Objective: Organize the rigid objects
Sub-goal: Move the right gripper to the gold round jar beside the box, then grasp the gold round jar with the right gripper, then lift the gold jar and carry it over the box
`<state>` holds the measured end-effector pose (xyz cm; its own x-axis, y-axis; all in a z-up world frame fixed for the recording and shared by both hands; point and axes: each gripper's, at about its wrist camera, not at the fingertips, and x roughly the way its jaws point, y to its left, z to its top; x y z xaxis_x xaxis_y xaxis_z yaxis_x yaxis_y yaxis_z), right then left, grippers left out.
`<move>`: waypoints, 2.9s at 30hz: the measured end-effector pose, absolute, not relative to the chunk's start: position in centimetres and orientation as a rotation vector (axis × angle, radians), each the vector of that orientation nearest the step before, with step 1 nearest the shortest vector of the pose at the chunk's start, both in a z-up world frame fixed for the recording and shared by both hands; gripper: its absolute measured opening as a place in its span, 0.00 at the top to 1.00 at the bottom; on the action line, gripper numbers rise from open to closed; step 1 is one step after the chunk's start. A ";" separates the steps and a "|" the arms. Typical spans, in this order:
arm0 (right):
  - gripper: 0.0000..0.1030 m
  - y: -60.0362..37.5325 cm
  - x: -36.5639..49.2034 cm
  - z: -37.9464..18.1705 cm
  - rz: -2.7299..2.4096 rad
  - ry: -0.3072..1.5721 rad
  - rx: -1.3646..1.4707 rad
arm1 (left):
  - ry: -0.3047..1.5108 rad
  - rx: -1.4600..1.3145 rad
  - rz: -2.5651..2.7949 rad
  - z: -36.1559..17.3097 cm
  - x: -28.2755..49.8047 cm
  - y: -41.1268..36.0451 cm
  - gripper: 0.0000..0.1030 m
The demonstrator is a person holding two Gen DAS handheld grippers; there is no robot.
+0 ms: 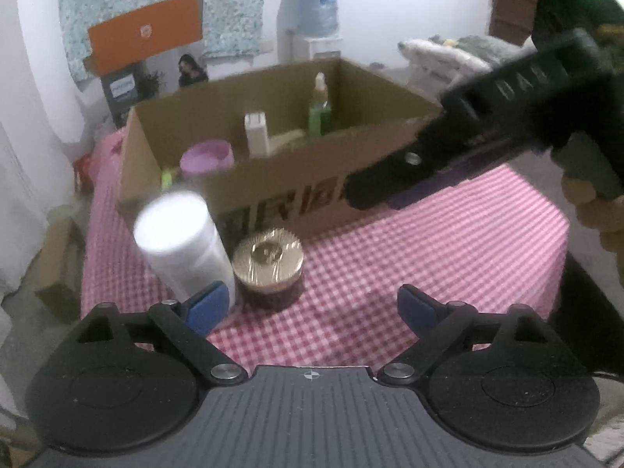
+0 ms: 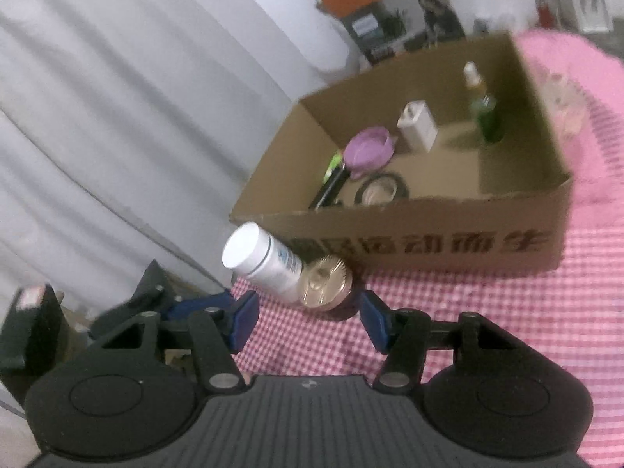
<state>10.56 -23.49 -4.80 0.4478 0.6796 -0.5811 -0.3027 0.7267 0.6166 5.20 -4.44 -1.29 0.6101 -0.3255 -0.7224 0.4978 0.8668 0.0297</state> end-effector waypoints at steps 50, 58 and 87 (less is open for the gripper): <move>0.58 -27.6 11.9 -10.2 0.498 1.024 0.569 | 0.741 0.385 -0.599 -5.3 6.3 -10.9 0.26; 0.57 -26.7 12.1 -11.3 0.505 1.032 0.559 | 0.762 0.359 -0.606 -5.4 7.7 -11.6 0.43; 0.58 -26.7 9.3 0.8 0.505 0.806 0.396 | 0.546 0.273 -0.588 5.1 5.9 -10.7 0.46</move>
